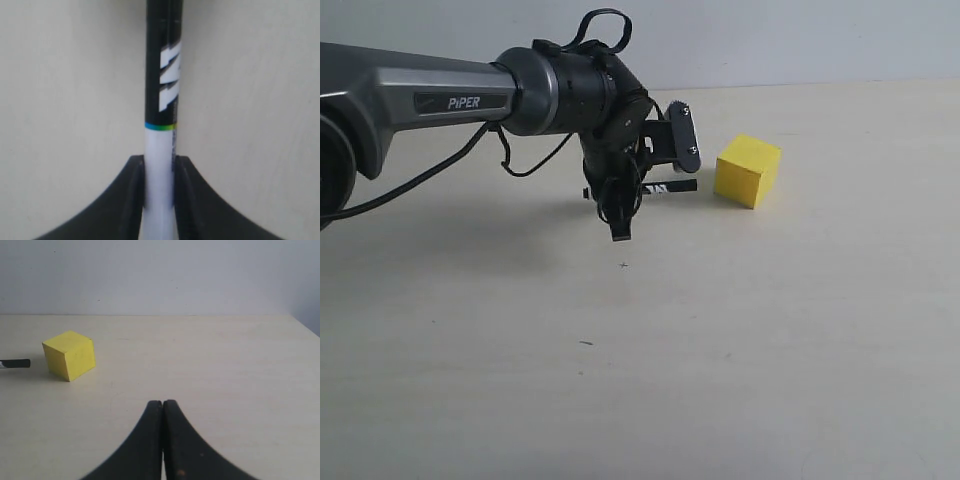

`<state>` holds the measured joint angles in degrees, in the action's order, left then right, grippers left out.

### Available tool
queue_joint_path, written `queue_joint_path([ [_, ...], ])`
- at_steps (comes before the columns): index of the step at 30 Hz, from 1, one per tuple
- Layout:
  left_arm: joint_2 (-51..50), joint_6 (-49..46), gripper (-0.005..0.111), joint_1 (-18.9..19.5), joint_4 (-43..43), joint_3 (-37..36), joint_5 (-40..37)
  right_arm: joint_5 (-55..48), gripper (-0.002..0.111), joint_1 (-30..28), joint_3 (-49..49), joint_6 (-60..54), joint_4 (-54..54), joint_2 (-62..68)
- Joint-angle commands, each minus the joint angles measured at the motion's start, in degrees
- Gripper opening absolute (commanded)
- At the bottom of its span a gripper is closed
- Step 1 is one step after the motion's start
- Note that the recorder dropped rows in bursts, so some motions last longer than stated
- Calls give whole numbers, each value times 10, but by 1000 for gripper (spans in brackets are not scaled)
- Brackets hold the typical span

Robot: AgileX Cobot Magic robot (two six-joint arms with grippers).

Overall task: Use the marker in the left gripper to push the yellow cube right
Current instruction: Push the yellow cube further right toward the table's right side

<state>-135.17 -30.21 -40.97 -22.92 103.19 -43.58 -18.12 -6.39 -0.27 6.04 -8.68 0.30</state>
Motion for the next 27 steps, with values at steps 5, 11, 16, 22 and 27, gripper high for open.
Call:
queue_joint_path([
  [5, 5, 7, 0, -3, 33, 3, 77, 5, 0, -3, 3, 0, -3, -3],
  [11, 5, 32, 0, -2, 31, 11, 109, 5, 0, -3, 3, 0, -3, -3],
  [16, 5, 36, 0, -2, 26, 15, 23, 5, 0, -3, 3, 0, -3, -3],
  [22, 5, 80, 0, -3, 26, 15, -14, 5, 0, -3, 3, 0, -3, -3],
  [27, -1, 115, 0, -3, 26, 33, -12, 5, 0, -3, 3, 0, -3, -3],
])
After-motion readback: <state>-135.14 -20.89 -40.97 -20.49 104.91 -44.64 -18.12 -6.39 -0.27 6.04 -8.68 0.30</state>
